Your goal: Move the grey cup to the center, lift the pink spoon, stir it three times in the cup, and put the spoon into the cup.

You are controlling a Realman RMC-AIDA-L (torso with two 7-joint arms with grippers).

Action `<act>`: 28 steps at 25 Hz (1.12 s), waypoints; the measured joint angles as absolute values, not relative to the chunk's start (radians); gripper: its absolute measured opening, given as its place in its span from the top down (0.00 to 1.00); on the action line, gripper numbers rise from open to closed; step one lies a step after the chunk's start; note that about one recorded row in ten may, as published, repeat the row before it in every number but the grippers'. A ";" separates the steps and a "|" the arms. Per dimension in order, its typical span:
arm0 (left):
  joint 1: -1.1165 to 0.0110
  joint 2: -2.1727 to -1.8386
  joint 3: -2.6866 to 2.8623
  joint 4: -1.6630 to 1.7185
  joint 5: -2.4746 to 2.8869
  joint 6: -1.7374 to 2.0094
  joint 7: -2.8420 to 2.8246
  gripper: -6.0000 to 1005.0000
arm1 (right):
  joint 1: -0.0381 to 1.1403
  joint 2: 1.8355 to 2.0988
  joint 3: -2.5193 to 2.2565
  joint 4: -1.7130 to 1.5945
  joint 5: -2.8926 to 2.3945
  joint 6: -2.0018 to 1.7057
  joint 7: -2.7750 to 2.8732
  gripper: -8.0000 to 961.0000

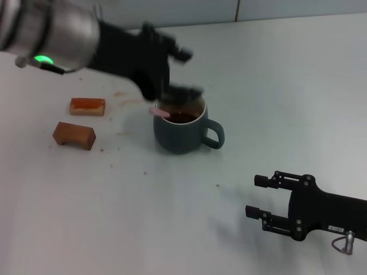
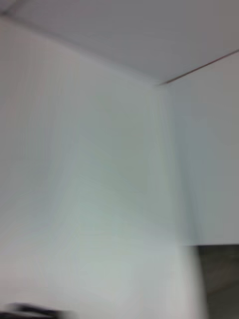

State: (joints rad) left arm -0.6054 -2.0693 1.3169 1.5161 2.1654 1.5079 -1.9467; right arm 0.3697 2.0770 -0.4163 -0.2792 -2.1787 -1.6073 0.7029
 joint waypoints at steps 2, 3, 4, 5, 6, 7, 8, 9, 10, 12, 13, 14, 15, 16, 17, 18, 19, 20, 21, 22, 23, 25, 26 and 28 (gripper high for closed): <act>-0.575 -2.069 1.218 1.464 2.003 1.501 -1.876 0.34 | 0.370 2.077 -0.416 -0.279 -2.178 -1.607 0.703 0.33; -0.560 -2.069 1.166 1.425 1.910 1.498 -1.838 0.34 | 0.370 2.077 -0.416 -0.279 -2.178 -1.606 0.703 0.33; -0.560 -2.069 1.166 1.425 1.910 1.498 -1.838 0.34 | 0.371 2.077 -0.416 -0.279 -2.178 -1.605 0.703 0.33; -0.560 -2.069 1.166 1.425 1.910 1.498 -1.838 0.34 | 0.374 2.077 -0.415 -0.279 -2.177 -1.603 0.703 0.33; -0.528 -2.066 1.056 1.298 1.708 1.496 -1.746 0.34 | 0.374 2.077 -0.415 -0.279 -2.177 -1.603 0.703 0.33; -0.511 -2.064 0.978 1.162 1.564 1.506 -1.663 0.34 | 0.376 2.077 -0.415 -0.279 -2.177 -1.602 0.703 0.33; -0.511 -2.064 0.978 1.162 1.564 1.506 -1.663 0.34 | 0.377 2.077 -0.414 -0.279 -2.177 -1.601 0.703 0.33; -0.511 -2.064 0.978 1.162 1.564 1.506 -1.663 0.34 | 0.379 2.076 -0.414 -0.279 -2.177 -1.601 0.703 0.33; -0.499 -2.063 0.920 1.037 1.452 1.521 -1.585 0.34 | 0.381 2.076 -0.412 -0.279 -2.176 -1.600 0.701 0.33; -0.474 -2.062 0.839 0.847 1.358 1.549 -1.432 0.33 | 0.382 2.076 -0.411 -0.279 -2.177 -1.600 0.699 0.33; -0.461 -2.062 0.825 0.793 1.343 1.554 -1.373 0.33 | 0.383 2.076 -0.410 -0.279 -2.177 -1.599 0.699 0.33; -0.444 -2.063 0.818 0.747 1.335 1.555 -1.316 0.33 | 0.384 2.076 -0.409 -0.279 -2.177 -1.599 0.698 0.33; -0.419 -2.063 0.817 0.693 1.328 1.556 -1.233 0.33 | 0.385 2.076 -0.409 -0.279 -2.177 -1.599 0.698 0.33; -0.419 -2.063 0.817 0.693 1.328 1.556 -1.233 0.33 | 0.385 2.076 -0.409 -0.280 -2.177 -1.598 0.698 0.33; -0.401 -2.063 0.818 0.661 1.327 1.557 -1.177 0.33 | 0.386 2.076 -0.408 -0.280 -2.176 -1.598 0.698 0.33; -0.383 -2.063 0.819 0.623 1.326 1.557 -1.122 0.33 | 0.386 2.075 -0.408 -0.281 -2.176 -1.598 0.698 0.33; -0.374 -2.064 0.819 0.603 1.325 1.558 -1.089 0.33 | 0.386 2.075 -0.407 -0.281 -2.176 -1.597 0.698 0.33; -0.355 -2.065 0.817 0.563 1.322 1.558 -1.034 0.33 | 0.386 2.075 -0.406 -0.282 -2.175 -1.594 0.698 0.33; -0.341 -2.066 0.815 0.532 1.315 1.561 -0.975 0.32 | 0.386 2.075 -0.406 -0.282 -2.175 -1.594 0.698 0.33; -0.326 -2.067 0.813 0.493 1.306 1.563 -0.915 0.32 | 0.386 2.074 -0.405 -0.282 -2.175 -1.591 0.698 0.33; -0.317 -2.067 0.813 0.470 1.300 1.566 -0.876 0.32 | 0.386 2.074 -0.405 -0.282 -2.174 -1.588 0.698 0.33; -0.301 -2.068 0.812 0.413 1.285 1.572 -0.788 0.32 | 0.386 2.074 -0.405 -0.282 -2.174 -1.584 0.697 0.33; -0.301 -2.068 0.812 0.413 1.285 1.572 -0.788 0.32 | 0.386 2.074 -0.405 -0.282 -2.174 -1.584 0.697 0.33; -0.292 -2.066 0.812 0.319 1.281 1.574 -0.660 0.32 | 0.386 2.074 -0.405 -0.282 -2.174 -1.584 0.697 0.33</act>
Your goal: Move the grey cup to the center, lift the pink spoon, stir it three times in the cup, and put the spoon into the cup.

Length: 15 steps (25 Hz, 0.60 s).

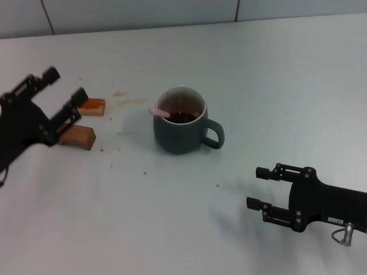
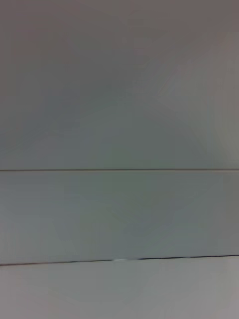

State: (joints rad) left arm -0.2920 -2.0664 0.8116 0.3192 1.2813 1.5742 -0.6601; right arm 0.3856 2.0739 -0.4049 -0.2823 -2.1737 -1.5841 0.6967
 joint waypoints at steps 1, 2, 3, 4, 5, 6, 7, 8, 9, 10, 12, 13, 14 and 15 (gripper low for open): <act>-0.291 -2.066 0.811 0.302 1.281 1.574 -0.633 0.32 | 0.386 2.074 -0.405 -0.282 -2.174 -1.584 0.697 0.33; -0.288 -2.065 0.812 0.283 1.282 1.574 -0.603 0.32 | 0.387 2.074 -0.405 -0.282 -2.173 -1.584 0.696 0.33; -0.288 -2.065 0.812 0.283 1.282 1.574 -0.603 0.31 | 0.388 2.074 -0.405 -0.282 -2.173 -1.584 0.696 0.33; -0.281 -2.067 0.816 0.258 1.286 1.571 -0.554 0.31 | 0.388 2.074 -0.405 -0.282 -2.173 -1.584 0.696 0.33; -0.280 -2.067 0.817 0.252 1.287 1.570 -0.544 0.31 | 0.388 2.074 -0.405 -0.282 -2.172 -1.584 0.696 0.33; -0.279 -2.067 0.819 0.240 1.290 1.566 -0.532 0.31 | 0.388 2.074 -0.405 -0.282 -2.172 -1.584 0.696 0.33; -0.280 -2.067 0.822 0.231 1.292 1.563 -0.529 0.31 | 0.388 2.074 -0.405 -0.282 -2.172 -1.584 0.695 0.33; -0.283 -2.066 0.829 0.217 1.297 1.559 -0.526 0.31 | 0.388 2.074 -0.405 -0.282 -2.171 -1.584 0.695 0.33; -0.284 -2.065 0.841 0.213 1.300 1.558 -0.526 0.31 | 0.388 2.074 -0.405 -0.282 -2.171 -1.584 0.694 0.33; -0.285 -2.064 0.850 0.210 1.303 1.557 -0.526 0.31 | 0.388 2.074 -0.404 -0.282 -2.171 -1.584 0.694 0.33; -0.285 -2.063 0.881 0.208 1.309 1.555 -0.527 0.31 | 0.387 2.074 -0.402 -0.283 -2.170 -1.584 0.694 0.33; -0.285 -2.063 0.887 0.208 1.311 1.555 -0.527 0.30 | 0.387 2.074 -0.402 -0.284 -2.170 -1.584 0.694 0.33; -0.284 -2.063 0.897 0.208 1.314 1.553 -0.528 0.30 | 0.386 2.074 -0.402 -0.288 -2.170 -1.584 0.694 0.33; -0.282 -2.063 0.907 0.208 1.320 1.548 -0.528 0.30 | 0.385 2.075 -0.402 -0.290 -2.170 -1.584 0.694 0.33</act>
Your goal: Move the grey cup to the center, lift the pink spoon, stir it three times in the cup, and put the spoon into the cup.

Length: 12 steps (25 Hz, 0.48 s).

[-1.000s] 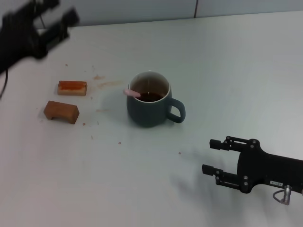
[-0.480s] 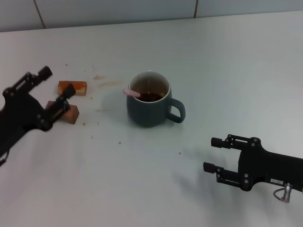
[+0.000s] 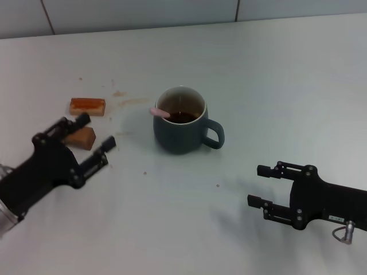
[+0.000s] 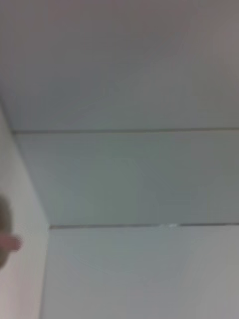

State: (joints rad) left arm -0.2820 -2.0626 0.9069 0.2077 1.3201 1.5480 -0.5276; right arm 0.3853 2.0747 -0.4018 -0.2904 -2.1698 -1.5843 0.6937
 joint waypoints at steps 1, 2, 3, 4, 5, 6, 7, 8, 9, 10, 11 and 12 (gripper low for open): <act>-0.280 -2.063 0.919 0.207 1.328 1.539 -0.527 0.30 | 0.385 2.075 -0.402 -0.292 -2.170 -1.584 0.694 0.33; -0.278 -2.063 0.927 0.207 1.335 1.531 -0.527 0.30 | 0.384 2.076 -0.402 -0.294 -2.169 -1.584 0.694 0.33; -0.275 -2.063 0.934 0.205 1.341 1.523 -0.527 0.30 | 0.384 2.076 -0.402 -0.294 -2.169 -1.584 0.694 0.33; -0.273 -2.063 0.938 0.203 1.344 1.520 -0.527 0.30 | 0.384 2.077 -0.402 -0.294 -2.169 -1.585 0.693 0.33; -0.269 -2.063 0.944 0.198 1.347 1.516 -0.527 0.30 | 0.384 2.077 -0.402 -0.294 -2.169 -1.585 0.693 0.33; -0.264 -2.063 0.950 0.192 1.348 1.516 -0.527 0.30 | 0.384 2.077 -0.402 -0.294 -2.169 -1.585 0.693 0.33; -0.255 -2.063 0.957 0.186 1.349 1.517 -0.527 0.30 | 0.384 2.077 -0.402 -0.294 -2.166 -1.585 0.693 0.33; -0.255 -2.063 0.957 0.186 1.349 1.517 -0.527 0.29 | 0.384 2.077 -0.402 -0.294 -2.166 -1.585 0.693 0.33; -0.248 -2.062 0.958 0.186 1.349 1.519 -0.524 0.29 | 0.384 2.077 -0.402 -0.295 -2.164 -1.585 0.693 0.33; -0.241 -2.062 0.959 0.185 1.349 1.521 -0.519 0.29 | 0.384 2.077 -0.402 -0.295 -2.161 -1.585 0.693 0.33; -0.235 -2.062 0.959 0.184 1.349 1.521 -0.513 0.29 | 0.384 2.077 -0.402 -0.295 -2.160 -1.585 0.693 0.33; -0.229 -2.063 0.960 0.182 1.349 1.518 -0.503 0.29 | 0.385 2.076 -0.402 -0.295 -2.159 -1.585 0.693 0.33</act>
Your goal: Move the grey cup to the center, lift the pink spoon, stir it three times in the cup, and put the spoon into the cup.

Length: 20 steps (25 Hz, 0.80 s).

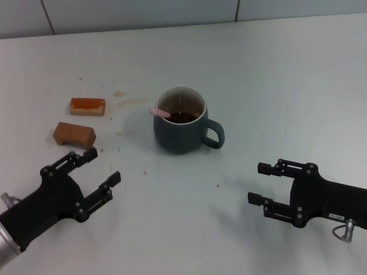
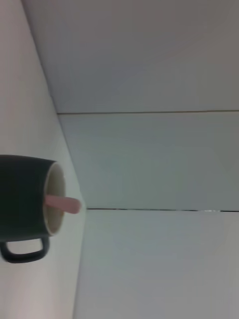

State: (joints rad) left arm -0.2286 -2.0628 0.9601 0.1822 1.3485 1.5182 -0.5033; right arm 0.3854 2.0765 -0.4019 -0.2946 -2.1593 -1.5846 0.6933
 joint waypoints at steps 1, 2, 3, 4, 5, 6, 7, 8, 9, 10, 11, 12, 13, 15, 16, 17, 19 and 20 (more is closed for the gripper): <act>-0.229 -2.063 0.960 0.182 1.349 1.518 -0.503 0.29 | 0.385 2.076 -0.402 -0.295 -2.159 -1.585 0.693 0.33; -0.221 -2.065 0.962 0.173 1.349 1.499 -0.494 0.29 | 0.386 2.076 -0.402 -0.295 -2.159 -1.585 0.693 0.33; -0.221 -2.065 0.962 0.169 1.349 1.491 -0.496 0.29 | 0.387 2.076 -0.402 -0.295 -2.159 -1.585 0.693 0.33; -0.221 -2.065 0.960 0.163 1.347 1.479 -0.501 0.29 | 0.389 2.076 -0.402 -0.295 -2.159 -1.585 0.693 0.33; -0.224 -2.065 0.956 0.156 1.345 1.465 -0.520 0.29 | 0.389 2.076 -0.402 -0.295 -2.159 -1.585 0.693 0.33; -0.226 -2.065 0.954 0.152 1.343 1.455 -0.534 0.28 | 0.390 2.076 -0.402 -0.295 -2.159 -1.585 0.693 0.33; -0.228 -2.065 0.953 0.150 1.343 1.449 -0.550 0.28 | 0.391 2.076 -0.402 -0.295 -2.159 -1.585 0.693 0.33; -0.229 -2.064 0.952 0.149 1.343 1.447 -0.558 0.28 | 0.392 2.076 -0.402 -0.295 -2.159 -1.586 0.693 0.33; -0.229 -2.064 0.952 0.149 1.343 1.447 -0.558 0.28 | 0.393 2.075 -0.402 -0.295 -2.159 -1.587 0.695 0.33; -0.229 -2.064 0.952 0.149 1.343 1.447 -0.558 0.28 | 0.393 2.075 -0.402 -0.295 -2.159 -1.587 0.697 0.33; -0.226 -2.066 0.943 0.154 1.340 1.456 -0.545 0.28 | 0.393 2.075 -0.402 -0.295 -2.159 -1.587 0.697 0.33; -0.223 -2.067 0.936 0.154 1.339 1.458 -0.527 0.25 | 0.393 2.075 -0.402 -0.294 -2.159 -1.587 0.698 0.33; -0.223 -2.068 0.931 0.153 1.338 1.459 -0.517 0.22 | 0.393 2.075 -0.402 -0.294 -2.159 -1.587 0.699 0.33; -0.223 -2.068 0.927 0.148 1.338 1.459 -0.505 0.17 | 0.392 2.075 -0.402 -0.295 -2.159 -1.588 0.699 0.33; -0.225 -2.068 0.924 0.147 1.337 1.460 -0.503 0.17 | 0.392 2.075 -0.402 -0.295 -2.159 -1.588 0.699 0.33; -0.227 -2.069 0.924 0.146 1.337 1.460 -0.503 0.17 | 0.391 2.075 -0.402 -0.295 -2.159 -1.588 0.699 0.33; -0.230 -2.069 0.924 0.146 1.337 1.460 -0.502 0.17 | 0.391 2.075 -0.402 -0.295 -2.159 -1.588 0.699 0.33; -0.231 -2.070 0.925 0.146 1.338 1.460 -0.502 0.17 | 0.391 2.075 -0.402 -0.294 -2.159 -1.588 0.699 0.33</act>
State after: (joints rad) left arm -0.2310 -2.0699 0.9245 0.1456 1.3375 1.4600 -0.5020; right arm 0.3914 2.0754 -0.4019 -0.2945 -2.1594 -1.5876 0.6988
